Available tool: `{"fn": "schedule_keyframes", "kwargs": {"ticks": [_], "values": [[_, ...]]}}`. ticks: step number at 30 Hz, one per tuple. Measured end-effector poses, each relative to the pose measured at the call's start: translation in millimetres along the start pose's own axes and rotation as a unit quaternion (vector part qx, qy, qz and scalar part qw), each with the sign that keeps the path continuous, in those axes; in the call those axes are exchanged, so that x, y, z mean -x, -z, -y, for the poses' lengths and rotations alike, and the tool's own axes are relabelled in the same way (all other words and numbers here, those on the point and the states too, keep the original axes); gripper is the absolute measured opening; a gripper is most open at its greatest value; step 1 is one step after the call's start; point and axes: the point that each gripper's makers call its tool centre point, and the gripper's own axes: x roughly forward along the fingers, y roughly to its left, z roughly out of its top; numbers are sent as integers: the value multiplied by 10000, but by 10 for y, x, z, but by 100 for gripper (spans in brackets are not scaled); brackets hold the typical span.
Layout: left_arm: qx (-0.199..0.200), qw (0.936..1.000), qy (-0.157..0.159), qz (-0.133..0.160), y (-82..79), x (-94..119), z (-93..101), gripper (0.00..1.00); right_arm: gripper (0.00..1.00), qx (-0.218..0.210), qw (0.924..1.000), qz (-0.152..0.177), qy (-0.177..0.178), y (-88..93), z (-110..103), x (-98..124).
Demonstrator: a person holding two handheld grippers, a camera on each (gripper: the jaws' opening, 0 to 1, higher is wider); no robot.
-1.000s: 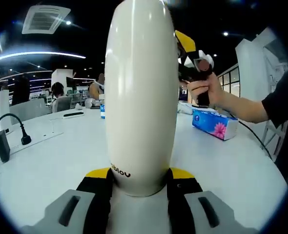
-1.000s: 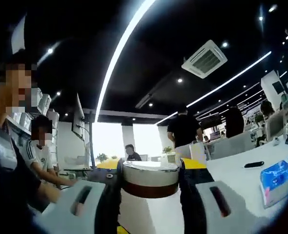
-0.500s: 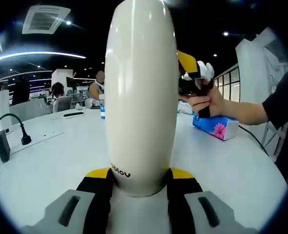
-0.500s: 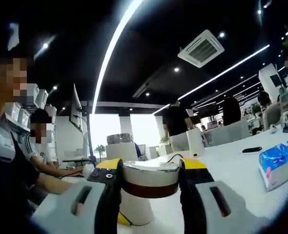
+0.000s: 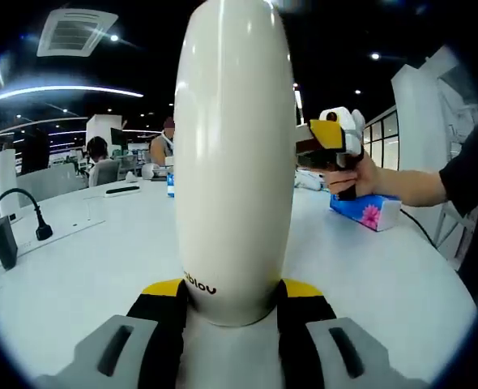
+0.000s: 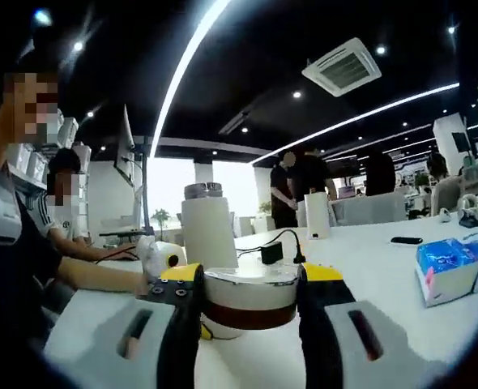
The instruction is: Grasp the water cup twist off the cup lid place the cup lid on the table
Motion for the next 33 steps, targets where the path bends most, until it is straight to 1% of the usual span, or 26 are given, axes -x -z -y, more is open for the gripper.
{"fn": "schedule_keyframes", "kwargs": {"ticks": [5,11,14,20,28,33], "values": [[0,10000,-1,0,1,0,2,46,48,19,9988,-480,-36,202,-84,35],[0,10000,-4,2,2,2,6,46,48,11,9976,-687,-58,287,-114,84],[1,10000,-7,1,4,4,9,46,48,19,9968,-799,-93,334,-140,144],[1,10000,-7,-4,7,5,14,46,48,-41,9966,-819,-21,334,-70,252],[4,10000,-19,-18,13,11,19,46,48,-13,9932,-1164,67,481,-53,358],[3,10000,-11,-41,19,19,16,45,48,21,9896,-1441,9,606,-78,405]]}}
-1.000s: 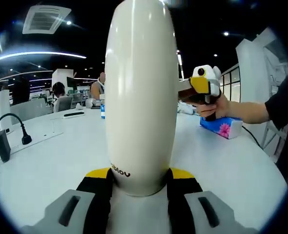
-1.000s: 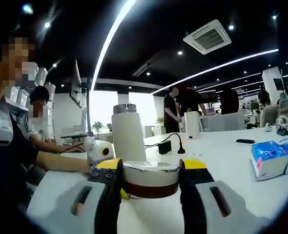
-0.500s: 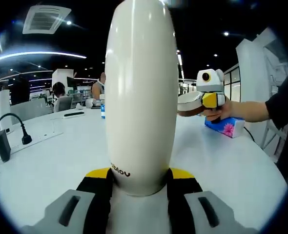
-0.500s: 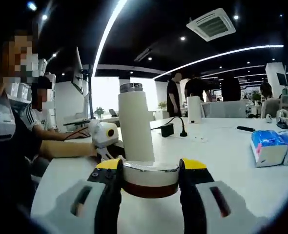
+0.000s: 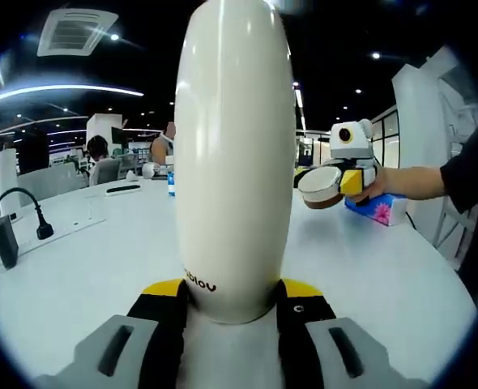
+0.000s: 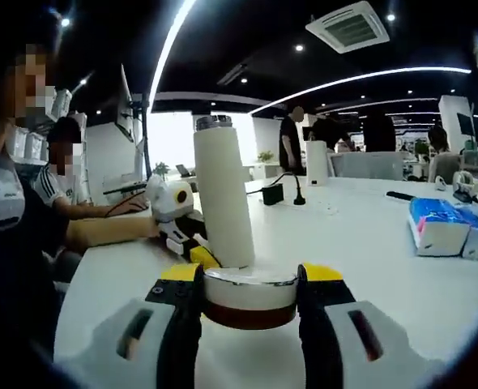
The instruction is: Grasp the water cup twist off the cup lid place the cup lid on the table
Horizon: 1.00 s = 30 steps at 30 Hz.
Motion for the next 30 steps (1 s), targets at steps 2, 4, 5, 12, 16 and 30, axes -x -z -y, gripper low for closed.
{"fn": "schedule_keyframes", "kwargs": {"ticks": [2,4,5,12,16,30], "values": [[-1,10000,3,-5,1,2,-2,45,48,23,10000,-40,10,19,1,5],[-2,10000,6,-7,1,3,-2,45,48,-32,10000,-73,38,39,19,13],[-2,10000,7,-8,1,3,-2,45,48,-65,9999,-104,56,56,34,15],[-2,10000,6,-23,4,4,-10,45,48,-78,9990,-387,217,198,92,12],[0,10000,0,-28,6,5,-12,45,48,-128,9986,-463,225,245,112,-18],[3,10000,-15,-23,5,10,-13,45,48,103,9937,-1045,381,520,207,-4]]}}
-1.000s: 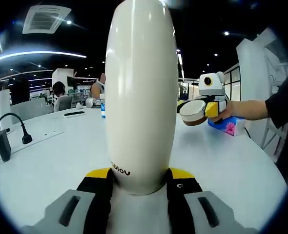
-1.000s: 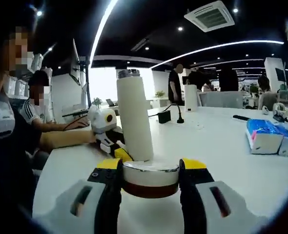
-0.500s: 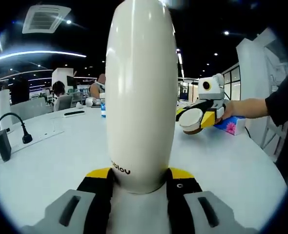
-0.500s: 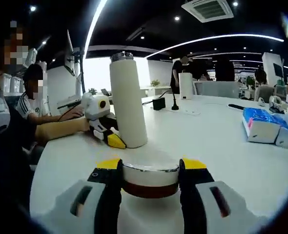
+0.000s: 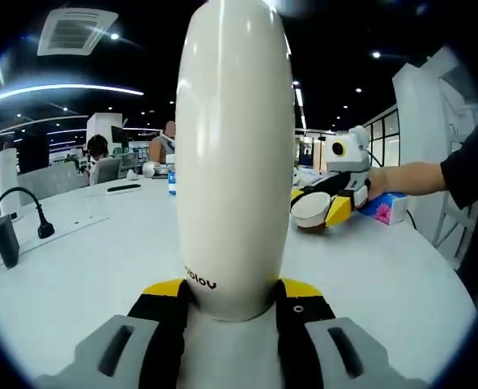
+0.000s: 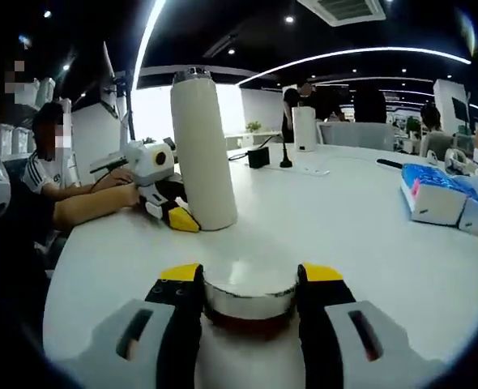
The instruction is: Grasp the water cup twist off the cup lid place the cup lid on the table
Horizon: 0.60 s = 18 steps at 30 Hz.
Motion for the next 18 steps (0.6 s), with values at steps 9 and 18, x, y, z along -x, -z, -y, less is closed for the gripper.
{"fn": "schedule_keyframes", "kwargs": {"ticks": [9,18], "values": [[0,10000,-4,2,-3,1,-5,45,48,103,9999,-3,21,15,-2,-1],[-22,10000,-29,26,-11,9,-6,45,48,182,9998,-79,46,45,3,-14]]}}
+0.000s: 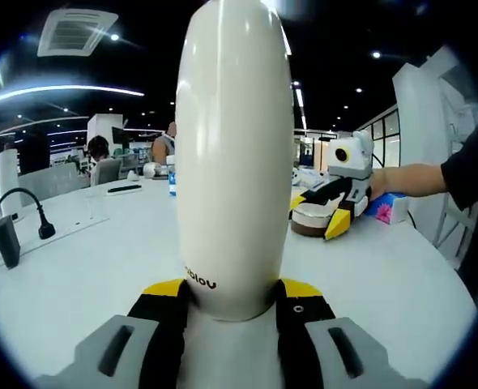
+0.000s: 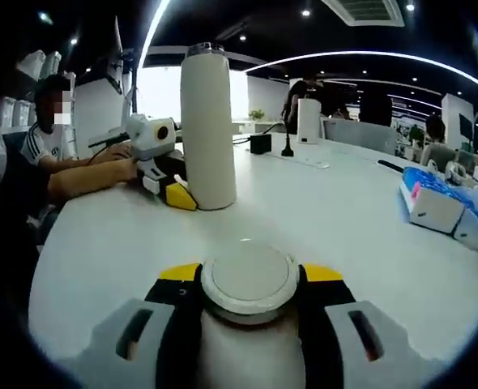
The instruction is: Grasp the water cup twist off the cup lid place the cup lid on the table
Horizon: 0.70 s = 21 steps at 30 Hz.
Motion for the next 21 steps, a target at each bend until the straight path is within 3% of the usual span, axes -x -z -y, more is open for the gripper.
{"fn": "schedule_keyframes", "kwargs": {"ticks": [12,17,21], "values": [[-134,9999,82,59,-18,11,42,50,49,49,9999,-120,100,40,22,5],[-128,9999,84,62,-19,10,46,52,59,-4,9999,-97,120,23,27,8],[-131,9999,67,66,-21,10,41,53,60,61,9997,-197,118,43,5,3]]}}
